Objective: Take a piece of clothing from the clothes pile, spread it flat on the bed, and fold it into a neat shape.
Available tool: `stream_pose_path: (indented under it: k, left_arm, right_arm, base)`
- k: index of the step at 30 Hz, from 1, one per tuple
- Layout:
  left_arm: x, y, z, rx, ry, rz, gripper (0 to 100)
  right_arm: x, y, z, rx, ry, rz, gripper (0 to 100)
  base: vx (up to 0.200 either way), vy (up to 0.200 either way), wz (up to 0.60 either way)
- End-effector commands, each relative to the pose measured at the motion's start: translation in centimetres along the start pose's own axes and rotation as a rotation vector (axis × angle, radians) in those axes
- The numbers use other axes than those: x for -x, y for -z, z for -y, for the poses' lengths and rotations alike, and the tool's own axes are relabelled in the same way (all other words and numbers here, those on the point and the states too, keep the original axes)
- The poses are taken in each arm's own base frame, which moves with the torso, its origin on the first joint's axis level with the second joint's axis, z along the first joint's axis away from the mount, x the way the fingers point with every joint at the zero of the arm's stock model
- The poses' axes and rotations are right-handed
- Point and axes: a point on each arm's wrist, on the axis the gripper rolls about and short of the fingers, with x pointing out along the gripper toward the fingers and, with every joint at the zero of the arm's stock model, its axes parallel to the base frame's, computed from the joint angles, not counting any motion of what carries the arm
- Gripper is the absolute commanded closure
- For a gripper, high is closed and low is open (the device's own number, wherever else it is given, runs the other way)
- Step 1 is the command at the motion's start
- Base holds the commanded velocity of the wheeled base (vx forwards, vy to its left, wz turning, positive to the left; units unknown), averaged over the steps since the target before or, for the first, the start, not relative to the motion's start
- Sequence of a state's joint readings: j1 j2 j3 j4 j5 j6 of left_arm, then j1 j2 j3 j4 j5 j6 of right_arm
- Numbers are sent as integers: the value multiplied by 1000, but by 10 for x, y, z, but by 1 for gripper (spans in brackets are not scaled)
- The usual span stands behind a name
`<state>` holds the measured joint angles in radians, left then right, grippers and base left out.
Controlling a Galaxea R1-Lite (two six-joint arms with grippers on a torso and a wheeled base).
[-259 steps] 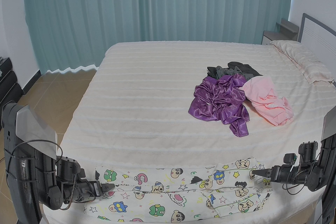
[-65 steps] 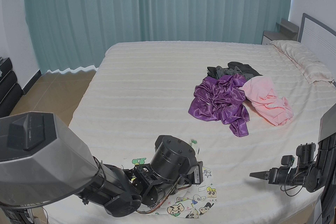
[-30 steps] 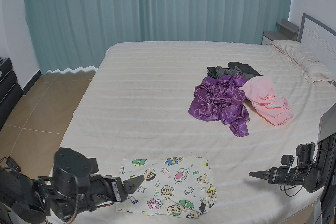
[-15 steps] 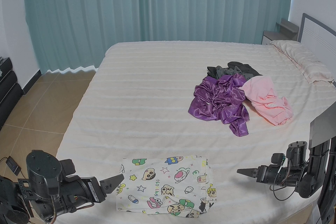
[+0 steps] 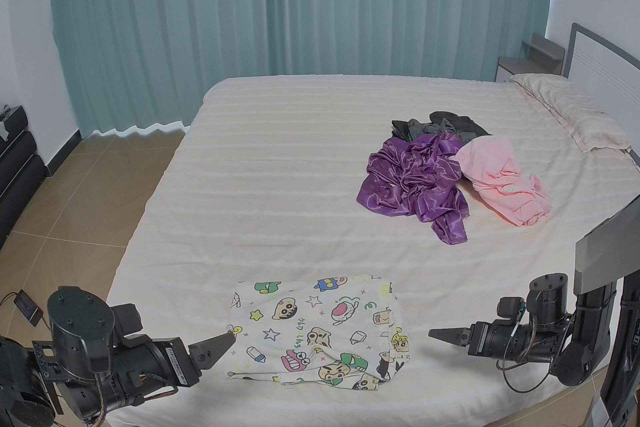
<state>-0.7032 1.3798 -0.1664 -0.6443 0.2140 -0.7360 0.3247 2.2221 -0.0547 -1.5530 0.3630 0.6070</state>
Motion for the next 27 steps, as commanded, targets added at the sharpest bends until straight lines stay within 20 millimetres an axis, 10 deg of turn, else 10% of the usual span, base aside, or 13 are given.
stream_pose_path:
  k: [1, 27]
  left_arm:
    - [0, -3, 3, 26, 18, 10, 0]
    - [2, -11, -4, 119, 61, -17, 0]
  right_arm:
    - [-4, -1, -4, 19, -20, 5, 0]
    - [-20, 7, -16, 6, -58, -32, 0]
  base:
    - [0, 0, 0]
    - [0, 138, 0]
